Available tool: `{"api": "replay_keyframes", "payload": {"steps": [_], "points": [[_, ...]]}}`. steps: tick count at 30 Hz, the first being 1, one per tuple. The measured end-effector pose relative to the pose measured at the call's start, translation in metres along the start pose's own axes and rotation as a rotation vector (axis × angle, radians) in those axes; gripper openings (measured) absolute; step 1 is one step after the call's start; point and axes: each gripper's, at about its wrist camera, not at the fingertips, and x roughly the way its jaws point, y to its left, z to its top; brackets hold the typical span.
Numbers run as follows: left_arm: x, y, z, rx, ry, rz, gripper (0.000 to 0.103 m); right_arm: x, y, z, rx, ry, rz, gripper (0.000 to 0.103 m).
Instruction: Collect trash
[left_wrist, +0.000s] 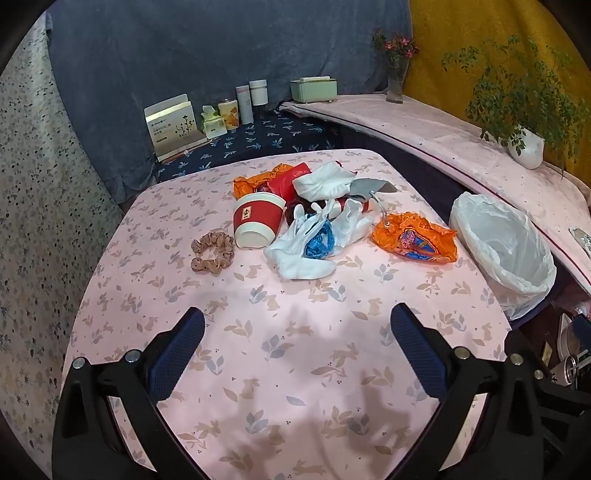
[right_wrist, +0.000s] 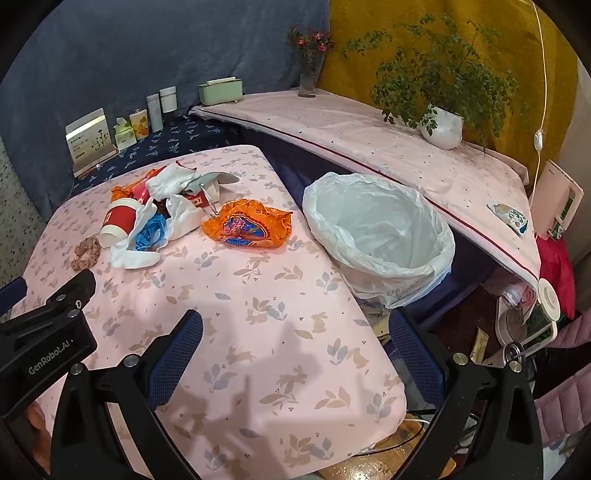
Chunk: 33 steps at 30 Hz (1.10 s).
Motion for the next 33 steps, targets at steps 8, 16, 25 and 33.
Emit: {"api": "replay_keyframes", "payload": {"steps": [8, 16, 25, 33], "points": [[-0.0003, 0.0011, 0.0015, -0.001, -0.001, -0.001, 0.096, -0.0003, -0.0001, 0.0005, 0.002, -0.004, -0.003, 0.096], [-0.0001, -0.0011, 0.0037, 0.001, -0.006, 0.002, 0.096, -0.0006, -0.0010, -0.0005, 0.004, -0.006, -0.005, 0.096], [-0.0010, -0.0031, 0.0065, 0.005, -0.010, 0.001, 0.096, -0.0002, -0.0046, -0.0006, 0.011, -0.006, -0.009, 0.096], [-0.0018, -0.0045, 0.0071, 0.007, -0.013, 0.001, 0.096, 0.0000, -0.0051, -0.0007, 0.010, -0.007, -0.009, 0.096]]}}
